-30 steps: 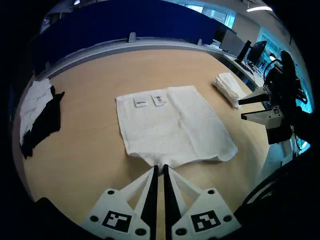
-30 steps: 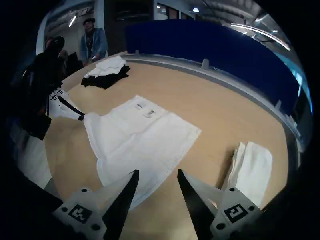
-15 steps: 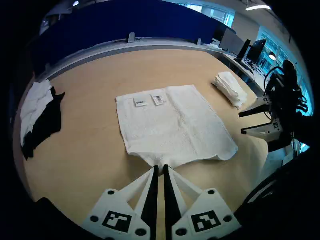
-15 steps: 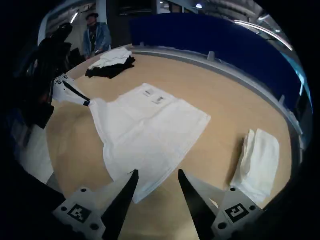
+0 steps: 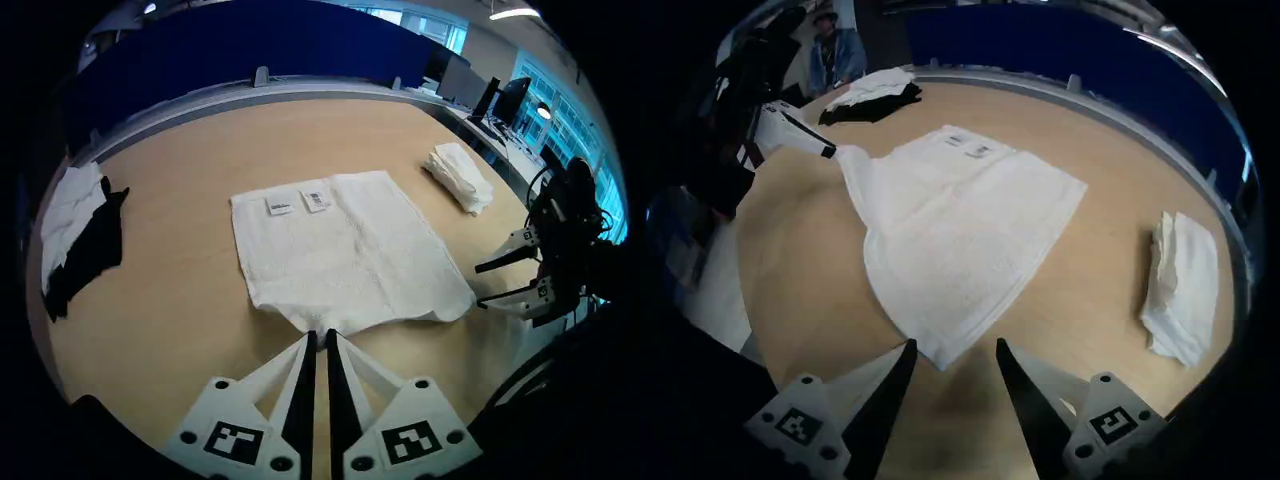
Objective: Fold towel
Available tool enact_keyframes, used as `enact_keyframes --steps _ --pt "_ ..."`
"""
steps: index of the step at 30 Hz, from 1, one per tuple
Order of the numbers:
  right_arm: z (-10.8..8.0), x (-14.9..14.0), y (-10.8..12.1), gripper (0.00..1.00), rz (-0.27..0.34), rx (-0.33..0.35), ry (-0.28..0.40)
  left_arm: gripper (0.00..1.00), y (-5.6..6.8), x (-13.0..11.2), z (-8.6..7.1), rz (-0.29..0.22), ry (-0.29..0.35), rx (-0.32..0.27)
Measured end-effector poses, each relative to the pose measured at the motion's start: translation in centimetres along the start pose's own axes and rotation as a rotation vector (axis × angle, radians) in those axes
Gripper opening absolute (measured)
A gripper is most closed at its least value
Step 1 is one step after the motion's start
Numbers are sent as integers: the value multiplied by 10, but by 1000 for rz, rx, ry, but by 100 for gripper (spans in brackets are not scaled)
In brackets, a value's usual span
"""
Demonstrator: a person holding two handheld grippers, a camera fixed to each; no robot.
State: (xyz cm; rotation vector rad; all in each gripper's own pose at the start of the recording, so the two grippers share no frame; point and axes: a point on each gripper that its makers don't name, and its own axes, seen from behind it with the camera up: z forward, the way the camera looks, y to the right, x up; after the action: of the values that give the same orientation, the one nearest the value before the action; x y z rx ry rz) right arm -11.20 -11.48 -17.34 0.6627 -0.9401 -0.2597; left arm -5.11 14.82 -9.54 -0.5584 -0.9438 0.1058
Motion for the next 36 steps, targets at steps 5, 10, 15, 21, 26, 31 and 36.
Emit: enact_keyframes --steps 5,10,15,21,26,31,36 --pt "3 -8 -4 76 -13 1 -14 9 -1 0 0 1 1 0" --pt "4 -10 -6 72 -21 5 -23 9 0 0 0 2 1 0" --pt "6 -14 -8 60 -21 11 -35 9 0 0 -1 1 1 0" --pt "8 -15 -4 35 -14 -1 -35 9 1 0 0 4 2 -2" --pt "9 -16 -5 16 0 9 -36 9 2 1 1 8 3 -5" --pt "8 -16 -7 4 4 20 -36 9 2 1 1 7 3 -6" --pt "6 -15 -7 2 8 30 -35 9 3 -1 0 9 3 -6"
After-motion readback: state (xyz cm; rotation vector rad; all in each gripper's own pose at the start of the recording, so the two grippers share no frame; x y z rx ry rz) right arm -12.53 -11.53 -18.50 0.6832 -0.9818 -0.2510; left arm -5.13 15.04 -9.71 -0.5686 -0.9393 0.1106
